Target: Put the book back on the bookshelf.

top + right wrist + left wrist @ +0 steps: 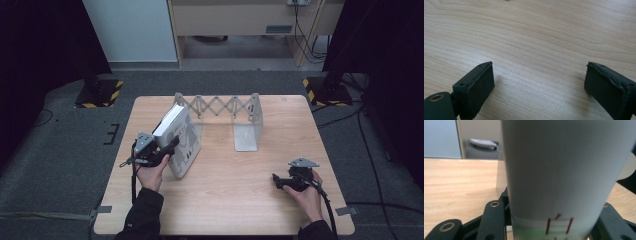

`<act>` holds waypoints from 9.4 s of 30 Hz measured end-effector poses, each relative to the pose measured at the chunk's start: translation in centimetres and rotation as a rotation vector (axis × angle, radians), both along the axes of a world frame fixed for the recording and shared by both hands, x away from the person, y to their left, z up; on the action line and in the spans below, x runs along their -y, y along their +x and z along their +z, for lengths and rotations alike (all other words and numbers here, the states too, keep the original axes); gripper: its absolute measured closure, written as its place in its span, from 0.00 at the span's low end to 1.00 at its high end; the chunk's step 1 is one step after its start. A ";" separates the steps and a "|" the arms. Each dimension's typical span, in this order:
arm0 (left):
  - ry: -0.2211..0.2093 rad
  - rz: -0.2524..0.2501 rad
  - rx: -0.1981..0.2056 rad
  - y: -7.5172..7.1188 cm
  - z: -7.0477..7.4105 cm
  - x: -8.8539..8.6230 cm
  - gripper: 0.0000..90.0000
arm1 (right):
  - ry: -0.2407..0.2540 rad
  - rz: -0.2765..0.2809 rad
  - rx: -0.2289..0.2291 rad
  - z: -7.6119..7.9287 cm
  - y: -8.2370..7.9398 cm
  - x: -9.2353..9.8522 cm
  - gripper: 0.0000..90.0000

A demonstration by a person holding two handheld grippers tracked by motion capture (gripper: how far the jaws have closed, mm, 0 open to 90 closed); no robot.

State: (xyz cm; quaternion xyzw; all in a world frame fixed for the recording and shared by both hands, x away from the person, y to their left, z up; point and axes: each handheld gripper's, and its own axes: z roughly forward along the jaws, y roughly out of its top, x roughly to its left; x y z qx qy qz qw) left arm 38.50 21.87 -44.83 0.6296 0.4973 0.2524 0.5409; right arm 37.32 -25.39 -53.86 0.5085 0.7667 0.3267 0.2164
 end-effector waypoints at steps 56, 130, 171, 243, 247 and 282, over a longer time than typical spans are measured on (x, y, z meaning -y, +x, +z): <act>0.100 0.053 0.108 4.6 0.0 2.7 0.57 | 0.004 -0.001 -0.007 0.0 0.1 -0.1 0.09; 0.102 0.082 0.119 4.2 -1.2 3.6 0.56 | 0.003 0.002 -0.007 0.0 0.1 -0.2 0.08; 0.061 0.154 0.133 2.9 -4.1 5.6 0.54 | 0.001 0.002 -0.007 0.0 0.1 -0.2 0.09; 0.039 -0.066 0.016 6.1 -4.3 4.9 0.46 | 0.001 0.002 -0.007 0.0 0.1 -0.2 0.09; 0.069 -0.084 0.027 6.4 -4.3 5.3 0.46 | 0.001 0.002 -0.008 0.0 0.1 -0.2 0.09; 0.122 -0.153 -0.115 2.8 -4.3 3.0 0.30 | 0.001 0.003 -0.007 0.0 0.1 -0.2 0.09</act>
